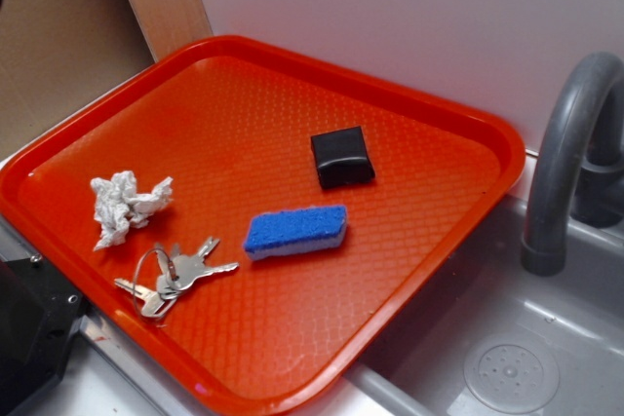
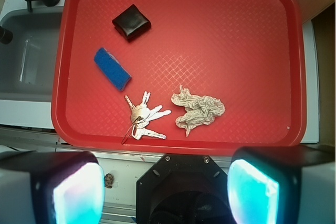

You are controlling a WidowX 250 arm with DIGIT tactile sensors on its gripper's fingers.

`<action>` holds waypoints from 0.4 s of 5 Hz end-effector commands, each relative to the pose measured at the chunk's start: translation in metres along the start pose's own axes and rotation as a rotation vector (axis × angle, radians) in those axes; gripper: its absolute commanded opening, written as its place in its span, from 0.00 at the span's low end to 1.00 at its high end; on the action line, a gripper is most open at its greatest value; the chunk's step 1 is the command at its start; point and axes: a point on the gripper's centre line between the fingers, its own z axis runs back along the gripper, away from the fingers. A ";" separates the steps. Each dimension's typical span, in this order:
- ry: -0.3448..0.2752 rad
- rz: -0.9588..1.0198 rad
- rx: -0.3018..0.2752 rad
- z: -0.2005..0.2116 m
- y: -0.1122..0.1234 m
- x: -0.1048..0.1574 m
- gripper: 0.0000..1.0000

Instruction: Grab the silver keys.

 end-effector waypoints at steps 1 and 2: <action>0.000 0.000 0.000 0.000 0.000 0.000 1.00; 0.015 0.048 -0.015 -0.022 -0.023 -0.007 1.00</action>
